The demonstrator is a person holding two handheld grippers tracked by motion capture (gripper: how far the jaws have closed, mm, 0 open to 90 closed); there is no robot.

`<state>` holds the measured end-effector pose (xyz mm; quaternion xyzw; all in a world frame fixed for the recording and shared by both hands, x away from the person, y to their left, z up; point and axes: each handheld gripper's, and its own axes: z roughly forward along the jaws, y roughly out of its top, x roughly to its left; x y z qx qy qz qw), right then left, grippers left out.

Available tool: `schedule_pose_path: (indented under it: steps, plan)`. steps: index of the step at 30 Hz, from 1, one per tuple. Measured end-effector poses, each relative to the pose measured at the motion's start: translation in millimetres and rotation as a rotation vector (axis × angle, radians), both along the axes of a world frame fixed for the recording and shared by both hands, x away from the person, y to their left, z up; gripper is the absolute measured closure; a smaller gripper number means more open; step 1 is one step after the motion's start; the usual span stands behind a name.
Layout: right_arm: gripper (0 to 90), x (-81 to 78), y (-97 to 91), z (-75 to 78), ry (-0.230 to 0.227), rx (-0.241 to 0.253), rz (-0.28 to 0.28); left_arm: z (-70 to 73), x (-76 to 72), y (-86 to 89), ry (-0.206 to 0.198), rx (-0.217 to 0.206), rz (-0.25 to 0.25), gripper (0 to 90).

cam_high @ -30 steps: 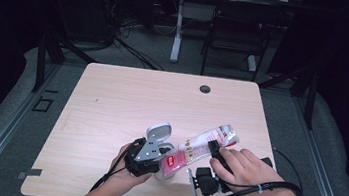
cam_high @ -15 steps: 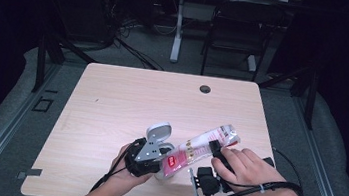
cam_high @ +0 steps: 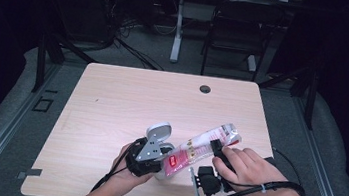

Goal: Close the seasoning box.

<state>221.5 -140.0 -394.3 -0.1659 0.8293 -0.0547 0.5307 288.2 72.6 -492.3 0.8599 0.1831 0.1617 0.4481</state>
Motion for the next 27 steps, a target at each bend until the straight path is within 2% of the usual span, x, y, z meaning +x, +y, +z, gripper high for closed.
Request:
schedule_pose_path:
  steps: [27]
  plan:
    - [88.6,1.7,4.2,3.1,0.006,0.010,0.006,-0.1,1.3,1.2,0.007,-0.010,0.004,71.2]
